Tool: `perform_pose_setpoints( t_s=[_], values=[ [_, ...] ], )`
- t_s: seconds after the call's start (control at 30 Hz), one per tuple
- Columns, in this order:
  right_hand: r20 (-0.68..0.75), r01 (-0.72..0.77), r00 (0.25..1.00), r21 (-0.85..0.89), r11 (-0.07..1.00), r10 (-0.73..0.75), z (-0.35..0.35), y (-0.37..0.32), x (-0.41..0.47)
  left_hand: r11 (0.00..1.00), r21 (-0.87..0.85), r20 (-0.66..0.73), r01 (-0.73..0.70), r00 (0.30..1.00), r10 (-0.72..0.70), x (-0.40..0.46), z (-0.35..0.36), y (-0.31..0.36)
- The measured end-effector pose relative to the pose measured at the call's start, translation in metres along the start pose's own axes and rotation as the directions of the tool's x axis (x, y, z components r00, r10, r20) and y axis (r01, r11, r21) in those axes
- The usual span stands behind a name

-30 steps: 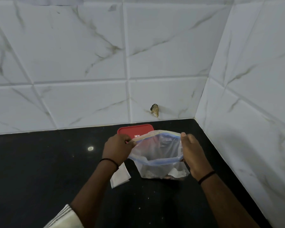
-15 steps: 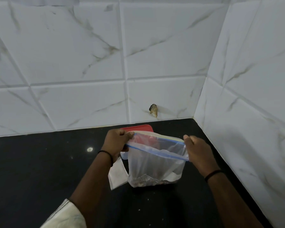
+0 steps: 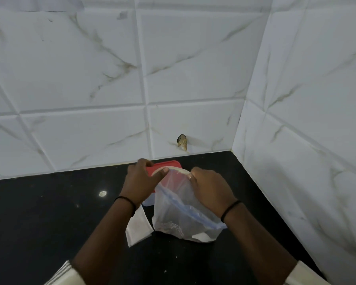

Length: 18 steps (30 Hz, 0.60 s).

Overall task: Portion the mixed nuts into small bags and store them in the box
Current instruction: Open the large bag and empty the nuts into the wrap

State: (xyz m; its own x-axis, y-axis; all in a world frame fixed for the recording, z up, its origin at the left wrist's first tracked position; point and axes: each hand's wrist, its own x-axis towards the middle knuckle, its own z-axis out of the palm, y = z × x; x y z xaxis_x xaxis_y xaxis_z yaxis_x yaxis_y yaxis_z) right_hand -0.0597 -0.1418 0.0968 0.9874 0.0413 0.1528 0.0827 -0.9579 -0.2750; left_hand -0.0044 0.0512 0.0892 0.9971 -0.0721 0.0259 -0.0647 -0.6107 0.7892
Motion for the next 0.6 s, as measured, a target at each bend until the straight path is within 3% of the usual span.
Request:
perform_pose_setpoints(
  t_s=[0.07,0.1,0.2,0.27,0.4,0.5,0.6],
  values=[
    [-0.008,-0.084,0.996,0.033,0.996,0.084,0.0,0.0,0.001,0.986,0.14,-0.029,0.088,0.996,-0.085,-0.015,0.0,0.004],
    [-0.01,-0.126,0.992,0.054,0.991,0.127,0.0,-0.001,0.001,0.979,0.161,0.032,0.126,0.991,-0.133,-0.023,0.002,0.006],
    [-0.019,-0.227,0.973,0.137,0.964,0.231,0.005,-0.005,-0.003,0.968,0.073,0.34,0.24,0.907,-0.25,-0.045,0.014,0.014],
    [-0.019,-0.279,0.957,0.211,0.937,0.289,0.01,-0.012,-0.006,0.941,-0.035,0.427,0.337,0.856,-0.291,-0.055,0.022,0.022],
    [-0.041,-0.34,0.929,0.307,0.889,0.369,0.024,-0.026,-0.008,0.844,-0.227,0.399,0.485,0.837,-0.374,-0.055,0.04,0.03],
    [-0.069,-0.307,0.934,0.343,0.888,0.35,0.031,-0.03,-0.012,0.835,-0.235,0.336,0.497,0.848,-0.41,-0.042,0.051,0.032],
    [-0.065,-0.306,0.934,0.366,0.879,0.352,0.034,-0.032,-0.015,0.616,-0.404,0.365,0.676,0.737,-0.569,-0.034,0.053,0.039]
  ],
)
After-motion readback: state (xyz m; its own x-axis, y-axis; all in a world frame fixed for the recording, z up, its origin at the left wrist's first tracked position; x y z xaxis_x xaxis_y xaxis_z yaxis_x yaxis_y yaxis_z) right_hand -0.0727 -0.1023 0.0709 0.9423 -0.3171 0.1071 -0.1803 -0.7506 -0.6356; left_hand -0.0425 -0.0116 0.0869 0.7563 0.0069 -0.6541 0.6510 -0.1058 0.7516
